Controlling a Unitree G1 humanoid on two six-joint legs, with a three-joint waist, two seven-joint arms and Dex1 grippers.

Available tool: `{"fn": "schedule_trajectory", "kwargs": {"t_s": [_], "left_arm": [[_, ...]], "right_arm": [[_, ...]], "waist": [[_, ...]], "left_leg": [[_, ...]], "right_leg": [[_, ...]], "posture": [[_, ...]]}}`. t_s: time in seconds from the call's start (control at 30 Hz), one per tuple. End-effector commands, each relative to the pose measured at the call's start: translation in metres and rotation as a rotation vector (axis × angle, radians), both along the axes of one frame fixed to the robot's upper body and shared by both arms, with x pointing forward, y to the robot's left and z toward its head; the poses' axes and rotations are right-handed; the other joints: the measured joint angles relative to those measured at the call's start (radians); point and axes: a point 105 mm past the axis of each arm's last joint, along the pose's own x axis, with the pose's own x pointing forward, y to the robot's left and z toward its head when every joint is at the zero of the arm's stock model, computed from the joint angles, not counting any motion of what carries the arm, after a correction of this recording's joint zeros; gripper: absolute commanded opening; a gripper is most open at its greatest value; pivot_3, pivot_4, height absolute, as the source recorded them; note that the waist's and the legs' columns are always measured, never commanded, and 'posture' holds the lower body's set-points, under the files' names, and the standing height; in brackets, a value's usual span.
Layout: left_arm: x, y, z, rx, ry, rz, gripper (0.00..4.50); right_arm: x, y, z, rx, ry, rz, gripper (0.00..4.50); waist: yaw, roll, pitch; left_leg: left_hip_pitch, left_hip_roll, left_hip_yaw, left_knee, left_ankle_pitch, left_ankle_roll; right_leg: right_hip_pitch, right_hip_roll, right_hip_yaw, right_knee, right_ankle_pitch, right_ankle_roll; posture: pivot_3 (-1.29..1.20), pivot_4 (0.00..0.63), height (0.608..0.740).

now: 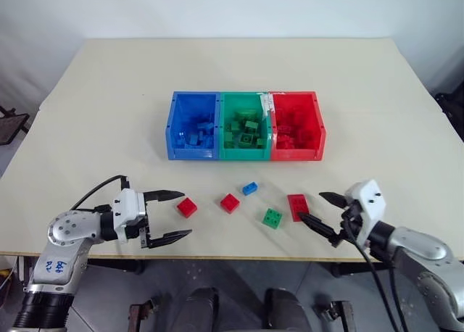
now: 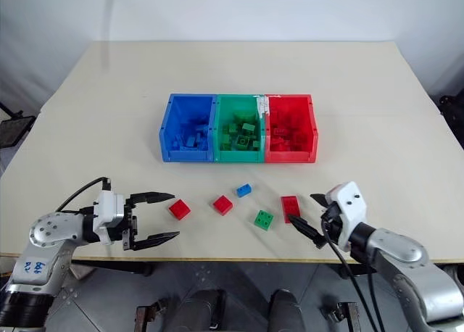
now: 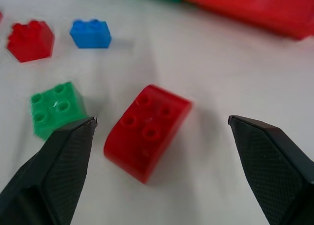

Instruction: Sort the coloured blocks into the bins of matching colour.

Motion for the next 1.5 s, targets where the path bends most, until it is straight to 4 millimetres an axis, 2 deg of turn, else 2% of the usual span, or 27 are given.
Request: {"fn": "schedule_trajectory", "kwargs": {"t_s": [0.03,0.13,0.2,0.23,0.3,0.53,0.63,0.77,0.83,1.0,1.13,1.23,1.37,1.5], "left_arm": [[-0.004,-0.003,0.013,-0.009,-0.051,-0.003,4.47],[-0.011,-0.007,0.014,-0.011,-0.046,-0.016,4.47],[-0.013,-0.008,0.015,-0.011,-0.043,-0.024,4.47],[-0.014,-0.008,0.015,-0.009,-0.043,-0.026,4.49],[-0.014,-0.009,0.017,-0.01,-0.044,-0.029,4.5],[-0.011,-0.012,0.017,-0.02,-0.049,-0.054,4.5],[-0.009,-0.015,0.018,-0.037,-0.06,-0.043,4.5],[-0.006,-0.013,0.018,-0.083,-0.064,0.021,4.5],[-0.004,-0.007,0.018,-0.114,-0.066,0.08,4.5],[-0.004,0.01,0.015,-0.14,-0.072,0.202,4.5],[-0.007,0.022,0.014,-0.137,-0.078,0.268,4.5],[-0.01,0.029,0.015,-0.133,-0.086,0.306,4.5],[-0.015,0.034,0.015,-0.122,-0.088,0.322,4.5],[-0.015,0.035,0.016,-0.117,-0.091,0.323,4.5]], "right_arm": [[0.004,0.007,0.002,-0.023,-0.015,-0.035,4.5],[0.004,0.021,-0.007,-0.032,0.011,-0.044,4.5],[0.005,0.021,-0.013,-0.064,0.008,-0.081,4.5],[0.006,0.019,-0.015,-0.074,0.006,-0.11,4.31],[0.008,0.013,-0.018,-0.092,0.003,-0.146,3.87],[0.008,0.009,-0.02,-0.1,-0.005,-0.159,1.49],[0.011,0.012,-0.007,-0.07,-0.074,-0.119,1.49],[0.029,0.022,0.034,0.027,-0.218,-0.06,1.49],[0.049,0.023,0.055,0.057,-0.271,-0.086,1.49],[0.099,0.029,0.087,0.044,-0.349,-0.143,1.49],[0.134,0.031,0.098,0.028,-0.365,-0.207,1.49],[0.15,0.034,0.105,0.026,-0.385,-0.22,1.49],[0.156,0.037,0.111,0.025,-0.411,-0.197,2.82],[0.146,0.032,0.117,0.033,-0.456,-0.156,4.19]], "waist": [[0.0,0.0,0.0],[-0.005,0.0,0.0],[-0.007,0.0,0.0],[-0.007,0.0,0.0],[-0.007,0.0,0.0],[-0.005,0.0,0.0],[-0.006,0.0,0.0],[-0.013,0.0,0.0],[-0.028,0.0,0.0],[-0.033,0.0,0.0],[-0.034,0.0,0.0],[-0.034,0.0,0.0],[-0.034,0.0,0.0],[-0.034,0.0,0.0]], "left_leg": [[0.0,0.0,0.0,0.0,0.0,0.0],[0.0,0.0,0.0,-0.001,0.0,0.0],[0.0,0.0,0.0,-0.002,0.0,0.0],[0.0,0.0,0.0,-0.002,0.0,-0.001],[0.0,0.0,0.0,-0.001,0.0,-0.001],[0.0,-0.001,0.0,-0.001,0.0,-0.001],[0.0,-0.001,0.0,-0.001,0.0,0.0],[0.0,-0.001,0.001,-0.001,0.0,-0.001],[0.001,0.0,0.001,-0.001,0.0,-0.001],[0.001,0.003,0.0,-0.002,-0.002,-0.004],[0.0,0.005,0.001,-0.002,-0.002,-0.005],[-0.001,0.006,0.001,-0.002,-0.002,-0.005],[-0.003,0.006,0.001,-0.002,-0.002,-0.005],[-0.003,0.006,0.002,-0.002,-0.002,-0.005]], "right_leg": [[0.0,0.0,0.0,0.0,0.0,0.0],[0.0,0.0,0.0,0.0,0.0,0.0],[-0.001,0.001,0.0,0.0,0.0,0.0],[-0.001,0.001,0.0,0.0,0.0,-0.001],[-0.001,0.002,0.0,0.0,0.0,-0.001],[-0.001,0.002,0.0,0.0,0.0,-0.001],[-0.001,0.002,0.0,0.0,0.0,-0.001],[-0.001,0.002,0.0,0.0,0.0,-0.001],[-0.001,0.004,0.001,0.001,0.0,-0.001],[-0.002,0.008,0.001,0.002,-0.001,-0.002],[-0.003,0.01,0.002,0.003,-0.001,-0.003],[-0.005,0.01,0.002,0.004,-0.001,-0.004],[-0.007,0.01,0.003,0.005,-0.001,-0.004],[-0.008,0.011,0.003,0.006,-0.001,-0.004]], "posture": [[0.0,0.15,0.74],[0.0,0.15,0.74],[0.0,0.15,0.74],[0.0,0.15,0.74],[0.0,0.15,0.74],[0.0,0.15,0.74],[0.0,0.15,0.74],[0.0,0.15,0.74],[0.0,0.15,0.74],[0.0,0.15,0.74],[0.0,0.15,0.74],[0.0,0.15,0.74],[0.0,0.15,0.74],[0.0,0.15,0.74]]}}
